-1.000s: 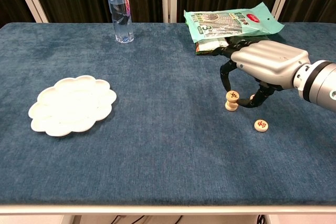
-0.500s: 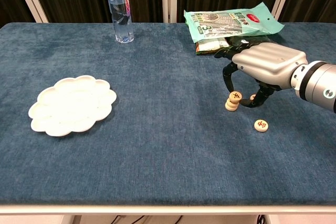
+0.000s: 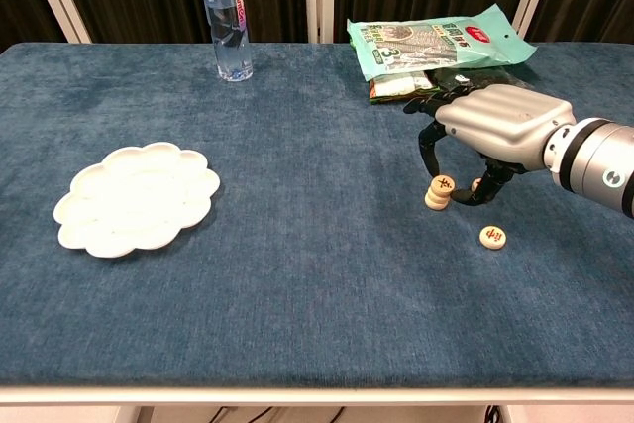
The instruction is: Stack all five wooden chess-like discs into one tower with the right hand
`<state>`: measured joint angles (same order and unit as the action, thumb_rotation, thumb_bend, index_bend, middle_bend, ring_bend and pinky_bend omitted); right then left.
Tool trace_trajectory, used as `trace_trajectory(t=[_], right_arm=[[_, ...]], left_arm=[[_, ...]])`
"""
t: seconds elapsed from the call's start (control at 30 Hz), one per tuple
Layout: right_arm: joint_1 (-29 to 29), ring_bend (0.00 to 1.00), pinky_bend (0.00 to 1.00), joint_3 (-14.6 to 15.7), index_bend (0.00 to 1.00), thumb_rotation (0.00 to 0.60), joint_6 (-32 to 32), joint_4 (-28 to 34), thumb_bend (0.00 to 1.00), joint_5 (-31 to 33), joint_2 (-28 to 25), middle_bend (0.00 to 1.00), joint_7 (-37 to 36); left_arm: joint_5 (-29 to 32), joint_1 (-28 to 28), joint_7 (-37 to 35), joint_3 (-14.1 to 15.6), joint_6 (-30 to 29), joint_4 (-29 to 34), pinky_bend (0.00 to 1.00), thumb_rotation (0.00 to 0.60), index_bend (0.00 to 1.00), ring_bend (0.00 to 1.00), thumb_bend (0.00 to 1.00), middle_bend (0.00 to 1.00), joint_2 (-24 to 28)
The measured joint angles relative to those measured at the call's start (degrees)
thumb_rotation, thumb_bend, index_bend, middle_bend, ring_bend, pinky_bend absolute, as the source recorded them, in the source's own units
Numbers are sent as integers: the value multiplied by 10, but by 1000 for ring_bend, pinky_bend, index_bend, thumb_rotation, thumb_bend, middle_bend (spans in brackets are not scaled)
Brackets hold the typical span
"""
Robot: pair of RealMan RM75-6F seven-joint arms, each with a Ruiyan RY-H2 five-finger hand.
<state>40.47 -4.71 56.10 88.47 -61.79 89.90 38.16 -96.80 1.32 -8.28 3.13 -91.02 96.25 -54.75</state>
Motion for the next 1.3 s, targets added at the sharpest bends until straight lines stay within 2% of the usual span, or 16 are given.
trace_trajectory(t=[0.47,0.8,0.97,1.13,1.3], right_arm=[[3,0,0,4,494,600,3,3,249,8,-3,38,3],[6,0,0,5,393,600,0,11,242,15,-8,28,2],[6,0,0,6,378,600,2,19,240,15,-15,24,2],[-1,0,0,9,377,600,16,38,240,-1,-28,23,-7],[-20,0,0,22,377,600,46,67,235,-43,-53,24,-24]], left_arm=[[5,3,-1,-1,8,-2,0,600,63,0,0,4,-1],[4,3,0,0,7,-1,0,600,63,0,0,4,-1],[5,3,-2,0,7,-2,0,600,63,0,0,4,0],[4,2,-1,0,5,-2,0,600,64,0,0,5,0],[4,2,0,0,6,-1,0,600,64,0,0,4,0]])
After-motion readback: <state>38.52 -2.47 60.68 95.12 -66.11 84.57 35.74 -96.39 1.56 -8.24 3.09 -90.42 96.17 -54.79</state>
